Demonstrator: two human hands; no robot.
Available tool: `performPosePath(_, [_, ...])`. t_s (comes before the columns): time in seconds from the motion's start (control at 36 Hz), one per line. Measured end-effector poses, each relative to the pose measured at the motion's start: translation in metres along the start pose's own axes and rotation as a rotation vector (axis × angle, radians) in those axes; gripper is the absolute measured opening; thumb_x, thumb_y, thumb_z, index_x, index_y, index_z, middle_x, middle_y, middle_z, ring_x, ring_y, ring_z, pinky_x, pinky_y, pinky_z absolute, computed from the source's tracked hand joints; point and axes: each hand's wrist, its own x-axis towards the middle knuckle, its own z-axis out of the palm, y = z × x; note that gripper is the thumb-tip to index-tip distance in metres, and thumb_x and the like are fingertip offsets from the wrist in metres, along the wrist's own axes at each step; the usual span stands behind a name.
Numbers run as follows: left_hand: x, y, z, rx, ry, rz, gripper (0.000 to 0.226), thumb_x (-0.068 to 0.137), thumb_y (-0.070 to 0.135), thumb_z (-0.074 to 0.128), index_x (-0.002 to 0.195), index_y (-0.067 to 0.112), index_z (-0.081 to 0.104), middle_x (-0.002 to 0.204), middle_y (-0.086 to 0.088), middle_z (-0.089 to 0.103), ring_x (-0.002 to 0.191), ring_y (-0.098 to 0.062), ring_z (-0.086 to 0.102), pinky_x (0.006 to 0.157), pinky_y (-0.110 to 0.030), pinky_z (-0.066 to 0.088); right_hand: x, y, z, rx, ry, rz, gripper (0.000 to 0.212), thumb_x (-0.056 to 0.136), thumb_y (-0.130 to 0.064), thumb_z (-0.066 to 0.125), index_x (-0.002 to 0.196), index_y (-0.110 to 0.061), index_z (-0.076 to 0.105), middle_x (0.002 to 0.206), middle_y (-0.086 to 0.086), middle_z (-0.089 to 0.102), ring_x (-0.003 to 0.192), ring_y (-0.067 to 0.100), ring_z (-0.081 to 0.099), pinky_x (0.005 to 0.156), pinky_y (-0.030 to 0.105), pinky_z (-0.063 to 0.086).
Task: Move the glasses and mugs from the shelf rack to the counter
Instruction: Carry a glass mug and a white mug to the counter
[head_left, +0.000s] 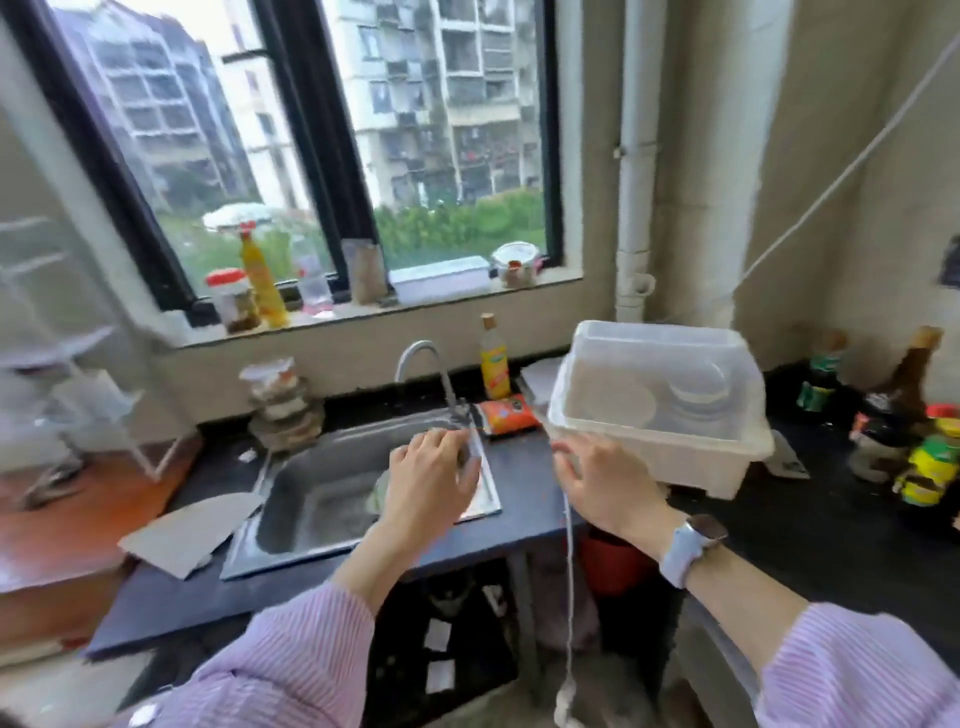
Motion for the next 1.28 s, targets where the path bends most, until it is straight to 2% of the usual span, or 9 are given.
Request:
performPosePath(0.08, [-0.026,-0.078,-0.043,0.063,0.049,-0.153,0.039,0.089,0.037,0.048,0.121,0.015,0.056,0.122,-0.007,0.061,0.115,-0.027,0.053,0.096,-0.041,0.038,0.025,-0.075,0.045,0.057,-0.089,-0.175,0.039,0.089,-0.032,0.039,0.111,-0.012,0.063,0.115,0.010,0.065,0.111,0.031,0.056,0.095,0.040,0.045])
performPosePath(0.17, [-0.055,-0.143,-0.082,0.073,0.136,-0.293,0.041,0.088,0.038,0.045,0.117,0.013,0.059,0.118,-0.010,0.062,0.112,-0.030,0.055,0.094,-0.043,0.040,0.044,-0.141,0.086,0.092,-0.190,-0.328,0.032,0.091,-0.025,0.044,0.116,-0.015,0.060,0.118,0.007,0.063,0.114,0.027,0.053,0.099,0.041,0.042])
performPosePath(0.25, [-0.085,-0.203,-0.112,0.145,0.188,-0.431,0.036,0.087,0.031,0.053,0.116,0.011,0.060,0.116,-0.010,0.063,0.108,-0.032,0.057,0.091,-0.043,0.041,0.060,-0.203,0.123,0.138,-0.229,-0.445,0.030,0.091,-0.026,0.044,0.114,-0.017,0.061,0.115,0.006,0.064,0.111,0.026,0.055,0.097,0.042,0.044])
performPosePath(0.31, [-0.102,-0.239,-0.128,0.177,0.211,-0.517,0.038,0.086,0.032,0.051,0.115,0.011,0.061,0.116,-0.010,0.063,0.107,-0.032,0.058,0.091,-0.043,0.042,0.071,-0.241,0.148,0.174,-0.248,-0.522,0.029,0.091,-0.025,0.045,0.112,-0.015,0.062,0.114,0.007,0.065,0.109,0.027,0.056,0.096,0.043,0.045])
performPosePath(0.53, [-0.125,-0.364,-0.164,0.242,0.260,-0.758,0.035,0.090,0.032,0.050,0.119,0.015,0.058,0.121,-0.008,0.061,0.114,-0.028,0.055,0.097,-0.043,0.042,0.121,-0.367,0.249,0.242,-0.394,-0.697,0.031,0.090,-0.024,0.043,0.115,-0.014,0.060,0.114,0.010,0.064,0.109,0.030,0.055,0.093,0.042,0.046])
performPosePath(0.78, [-0.063,-0.499,-0.180,0.144,0.294,-0.864,0.033,0.091,0.028,0.049,0.119,0.011,0.058,0.122,-0.008,0.060,0.113,-0.025,0.055,0.098,-0.043,0.042,0.219,-0.463,0.353,0.335,-0.470,-0.711,0.032,0.093,-0.026,0.042,0.119,-0.015,0.058,0.120,0.006,0.064,0.113,0.026,0.056,0.097,0.038,0.045])
performPosePath(0.97, [-0.038,-0.575,-0.172,0.062,0.284,-0.923,0.032,0.093,0.025,0.048,0.120,0.010,0.057,0.121,-0.009,0.059,0.111,-0.024,0.056,0.098,-0.045,0.044,0.269,-0.513,0.420,0.367,-0.557,-0.678,0.037,0.094,-0.023,0.042,0.129,-0.012,0.049,0.128,0.007,0.059,0.119,0.023,0.054,0.102,0.037,0.044])
performPosePath(1.14, [-0.033,-0.645,-0.163,-0.003,0.260,-0.977,0.032,0.093,0.024,0.047,0.121,0.011,0.055,0.123,-0.008,0.057,0.112,-0.022,0.055,0.098,-0.043,0.045,0.297,-0.549,0.476,0.372,-0.605,-0.632,0.046,0.095,-0.024,0.041,0.139,-0.010,0.036,0.143,0.007,0.046,0.132,0.021,0.043,0.110,0.033,0.035])
performPosePath(1.28, [-0.016,-0.711,-0.153,-0.066,0.253,-0.931,0.032,0.093,0.024,0.048,0.122,0.011,0.054,0.122,-0.007,0.058,0.107,-0.021,0.057,0.095,-0.035,0.046,0.323,-0.582,0.525,0.425,-0.656,-0.518,0.049,0.095,-0.021,0.040,0.142,-0.010,0.030,0.148,0.009,0.037,0.138,0.021,0.034,0.113,0.031,0.027])
